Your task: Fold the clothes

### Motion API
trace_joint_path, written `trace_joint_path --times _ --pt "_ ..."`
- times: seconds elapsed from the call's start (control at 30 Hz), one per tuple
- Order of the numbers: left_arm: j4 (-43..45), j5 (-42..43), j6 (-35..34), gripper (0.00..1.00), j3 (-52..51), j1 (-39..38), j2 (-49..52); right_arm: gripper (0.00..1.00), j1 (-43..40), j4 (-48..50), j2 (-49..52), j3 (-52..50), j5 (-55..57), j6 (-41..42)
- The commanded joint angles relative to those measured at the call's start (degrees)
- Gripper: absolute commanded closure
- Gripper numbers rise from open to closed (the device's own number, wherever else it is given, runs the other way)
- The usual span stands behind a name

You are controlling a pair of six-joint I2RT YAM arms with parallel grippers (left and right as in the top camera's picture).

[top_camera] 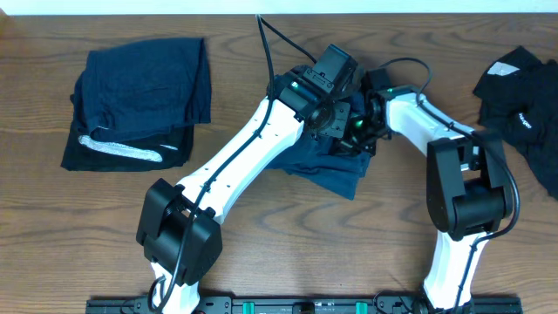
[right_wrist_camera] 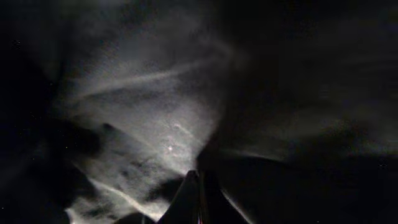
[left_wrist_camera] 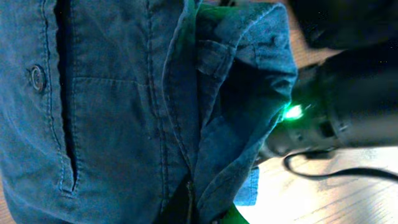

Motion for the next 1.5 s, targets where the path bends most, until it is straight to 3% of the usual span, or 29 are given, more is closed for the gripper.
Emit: trace_joint_path --times 0.0,0.3,0.6,1.47 --pt "0.2 -0.7 -0.2 0.94 -0.1 0.1 0.0 0.94 -2.2 -2.0 -3.9 3.0 2.0 -1.8" --pt "0.5 -0.7 -0.3 0.94 -0.1 0.3 0.0 0.86 -3.6 -8.0 -5.7 0.9 18.4 -3.7" --pt "0.9 -0.7 -0.3 0.94 -0.1 0.2 0.0 0.92 -3.6 -2.3 -3.0 -2.4 18.8 -3.7" --pt "4.4 -0.7 -4.0 0.94 -0.1 -3.2 2.8 0.94 -3.5 3.4 -2.8 -9.1 20.4 -3.3"
